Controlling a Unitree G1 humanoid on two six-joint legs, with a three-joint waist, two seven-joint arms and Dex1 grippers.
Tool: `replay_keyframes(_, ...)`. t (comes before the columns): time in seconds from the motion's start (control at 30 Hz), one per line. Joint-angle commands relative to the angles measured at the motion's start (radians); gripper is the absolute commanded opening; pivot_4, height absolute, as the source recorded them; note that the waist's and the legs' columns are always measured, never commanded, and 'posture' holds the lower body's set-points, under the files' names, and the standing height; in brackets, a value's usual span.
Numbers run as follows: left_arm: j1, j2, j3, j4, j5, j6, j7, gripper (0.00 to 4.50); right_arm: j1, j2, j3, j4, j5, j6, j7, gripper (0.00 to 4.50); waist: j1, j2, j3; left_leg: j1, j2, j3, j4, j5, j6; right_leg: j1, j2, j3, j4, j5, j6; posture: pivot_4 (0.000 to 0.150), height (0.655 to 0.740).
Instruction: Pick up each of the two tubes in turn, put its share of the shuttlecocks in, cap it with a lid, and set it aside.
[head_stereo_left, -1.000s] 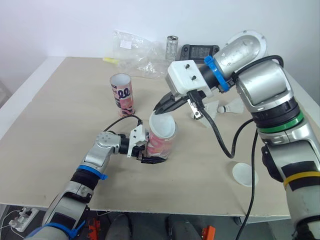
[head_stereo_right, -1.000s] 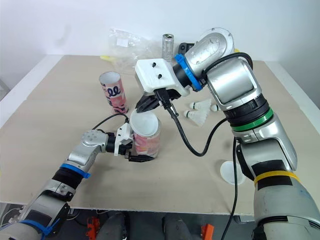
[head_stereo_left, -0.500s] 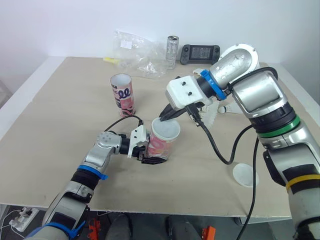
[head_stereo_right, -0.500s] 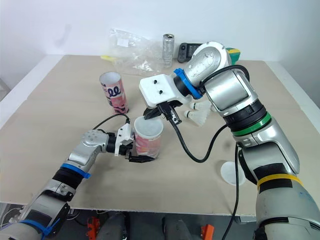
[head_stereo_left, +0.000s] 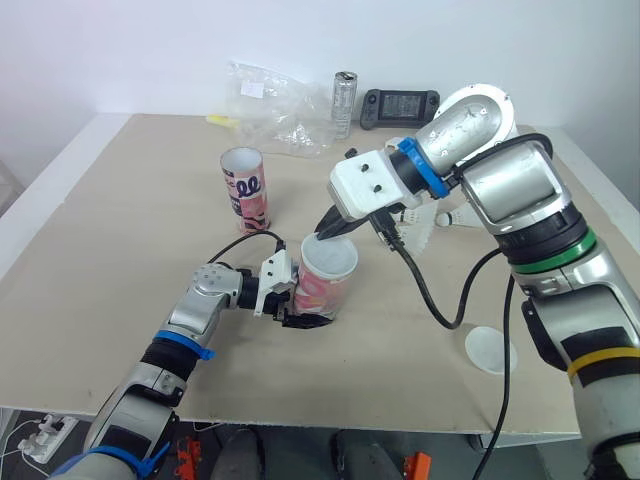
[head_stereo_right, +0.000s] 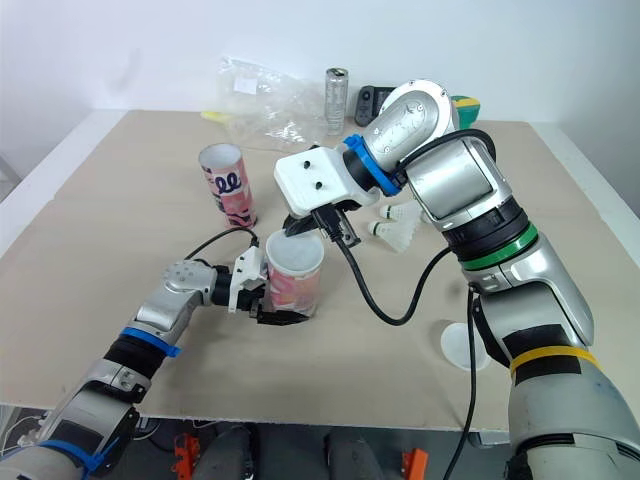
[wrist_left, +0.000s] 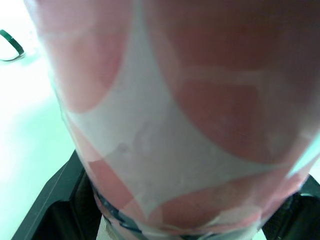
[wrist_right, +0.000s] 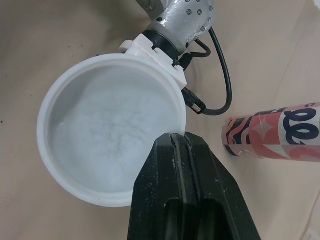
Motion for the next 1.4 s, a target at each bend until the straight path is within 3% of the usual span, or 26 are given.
replay_keyframes(0.03, 0.050, 0.037, -0.045, 0.064, 0.067, 0.045, -0.007, 3.66, -0.030, -0.014, -0.047, -0.014, 0.018, 0.006, 0.042, 0.05, 0.000, 0.000, 0.000, 0.000, 0.000, 0.000, 0.000, 0.000, 0.000, 0.000, 0.000, 0.000, 0.000, 0.000, 0.000, 0.150, 0.7394)
replay_keyframes(0.7, 0.055, 0.043, -0.045, 0.061, 0.065, 0.056, -0.005, 3.66, 0.037, -0.053, 0.006, -0.072, -0.025, -0.081, 0.043, 0.05, 0.000, 0.000, 0.000, 0.000, 0.000, 0.000, 0.000, 0.000, 0.000, 0.000, 0.000, 0.000, 0.000, 0.000, 0.000, 0.150, 0.7394)
replay_keyframes(0.83, 0.054, 0.043, -0.045, 0.062, 0.065, 0.057, -0.004, 3.66, 0.074, -0.036, 0.020, -0.103, -0.030, -0.053, 0.043, 1.28, 0.000, 0.000, -0.002, 0.000, 0.000, -0.001, 0.000, 0.000, 0.000, 0.001, 0.000, -0.001, 0.000, -0.001, -0.001, 0.150, 0.7394)
replay_keyframes(0.97, 0.056, 0.041, -0.045, 0.059, 0.063, 0.061, -0.004, 3.66, 0.102, -0.002, 0.021, -0.124, -0.050, -0.004, 0.002, 3.14, 0.000, 0.000, -0.007, 0.002, 0.000, -0.002, 0.000, 0.000, 0.000, 0.002, 0.001, -0.002, 0.000, -0.001, -0.001, 0.150, 0.7394)
replay_keyframes(1.0, 0.055, 0.040, -0.045, 0.058, 0.063, 0.062, -0.004, 3.66, 0.098, 0.014, 0.010, -0.116, -0.046, 0.029, -0.013, 3.24, -0.001, 0.000, -0.007, 0.004, 0.001, -0.002, -0.001, 0.000, 0.000, 0.004, 0.001, -0.002, 0.000, -0.001, -0.002, 0.150, 0.7394)
replay_keyframes(1.13, 0.057, 0.038, -0.046, 0.057, 0.064, 0.062, -0.003, 3.66, -0.054, 0.076, -0.149, 0.018, 0.067, 0.191, -0.057, 3.24, -0.012, 0.001, -0.007, 0.008, 0.002, -0.002, -0.002, -0.001, 0.000, 0.007, 0.002, -0.002, 0.001, -0.001, -0.005, 0.150, 0.7394)
replay_keyframes(1.27, 0.056, 0.038, -0.046, 0.061, 0.067, 0.060, -0.003, 3.66, -0.063, 0.037, -0.201, -0.029, 0.168, 0.269, 0.022, 3.24, -0.012, -0.001, -0.008, 0.006, 0.002, -0.003, -0.001, 0.000, 0.000, 0.005, 0.002, -0.004, 0.001, -0.001, -0.006, 0.150, 0.7394)
replay_keyframes(1.37, 0.055, 0.038, -0.047, 0.063, 0.068, 0.058, -0.005, 3.66, -0.015, 0.016, -0.178, -0.070, 0.158, 0.261, 0.016, 2.35, -0.012, -0.002, -0.010, 0.007, 0.002, -0.004, -0.002, -0.003, -0.002, 0.008, 0.002, -0.005, 0.001, -0.004, -0.007, 0.150, 0.7394)
replay_keyframes(1.4, 0.055, 0.038, -0.048, 0.065, 0.068, 0.057, -0.006, 3.66, 0.007, 0.010, -0.162, -0.087, 0.147, 0.244, 0.014, 1.75, -0.012, -0.002, -0.010, 0.007, 0.002, -0.004, -0.002, -0.004, -0.002, 0.008, 0.002, -0.005, 0.001, -0.005, -0.006, 0.150, 0.7394)
